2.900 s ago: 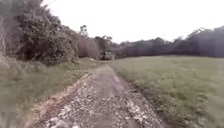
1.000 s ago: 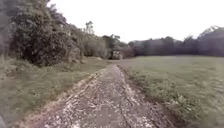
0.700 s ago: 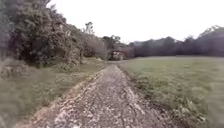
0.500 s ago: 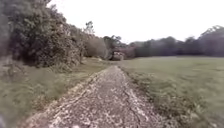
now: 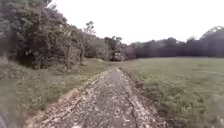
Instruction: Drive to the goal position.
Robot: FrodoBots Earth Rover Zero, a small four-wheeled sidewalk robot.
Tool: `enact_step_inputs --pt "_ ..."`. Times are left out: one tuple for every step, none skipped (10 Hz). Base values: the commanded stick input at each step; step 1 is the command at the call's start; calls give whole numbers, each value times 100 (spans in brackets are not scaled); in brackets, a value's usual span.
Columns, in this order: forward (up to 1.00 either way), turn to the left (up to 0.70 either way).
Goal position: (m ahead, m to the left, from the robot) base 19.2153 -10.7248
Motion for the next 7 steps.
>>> enact_step_inputs --pt "70 0" --pt "70 0" --pt "70 0" --pt "70 0" --pt "70 0" --pt "70 0" --pt "70 0"
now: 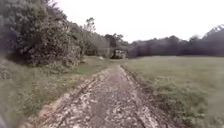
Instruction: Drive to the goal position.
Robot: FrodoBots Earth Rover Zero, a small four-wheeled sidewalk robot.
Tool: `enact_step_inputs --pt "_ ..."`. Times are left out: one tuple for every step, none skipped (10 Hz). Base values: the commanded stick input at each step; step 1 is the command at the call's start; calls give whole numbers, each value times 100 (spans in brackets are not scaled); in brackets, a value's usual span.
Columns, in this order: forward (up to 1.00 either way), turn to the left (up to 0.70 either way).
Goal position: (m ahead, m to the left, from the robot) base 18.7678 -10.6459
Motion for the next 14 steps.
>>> enact_step_inputs --pt "70 0" --pt "70 0" --pt "70 0" --pt "70 0" --pt "70 0" --pt "70 0" --pt "70 0" --pt "70 0" --pt "70 0" --pt "70 0" --pt "70 0" --pt "70 0" --pt "70 0" --pt "70 0"
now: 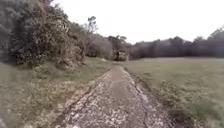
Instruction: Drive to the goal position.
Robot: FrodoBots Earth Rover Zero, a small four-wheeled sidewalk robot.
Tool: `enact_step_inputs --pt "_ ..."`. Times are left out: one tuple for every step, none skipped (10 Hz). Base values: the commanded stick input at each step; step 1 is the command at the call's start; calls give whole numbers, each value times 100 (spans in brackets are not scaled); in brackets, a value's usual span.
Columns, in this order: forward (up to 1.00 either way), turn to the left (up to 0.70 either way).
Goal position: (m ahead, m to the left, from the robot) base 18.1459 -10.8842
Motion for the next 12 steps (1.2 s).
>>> enact_step_inputs --pt "70 -10" --pt "70 -33" --pt "70 -35" --pt "70 -35" --pt "70 -35" --pt "70 0" --pt "70 0" --pt "70 0" --pt "70 0" --pt "70 0" --pt "70 0" --pt "70 0"
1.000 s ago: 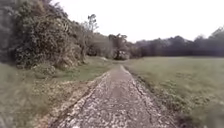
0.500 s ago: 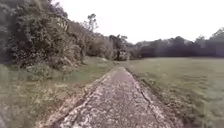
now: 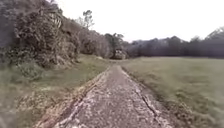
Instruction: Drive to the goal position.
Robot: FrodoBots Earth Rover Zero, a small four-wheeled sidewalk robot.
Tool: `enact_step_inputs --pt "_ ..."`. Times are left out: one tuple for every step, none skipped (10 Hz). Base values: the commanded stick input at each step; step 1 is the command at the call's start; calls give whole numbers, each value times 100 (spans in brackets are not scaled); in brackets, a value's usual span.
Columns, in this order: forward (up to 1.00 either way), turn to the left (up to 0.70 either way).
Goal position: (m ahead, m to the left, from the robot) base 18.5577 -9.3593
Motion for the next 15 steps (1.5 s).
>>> enact_step_inputs --pt "70 0" --pt "70 0" --pt "70 0" --pt "70 0" --pt "70 0" --pt "70 0" --pt "70 0" --pt "70 0" --pt "70 0" --pt "70 0" --pt "70 0" --pt "70 0" --pt "70 0" --pt "70 -8" --pt "70 -21"
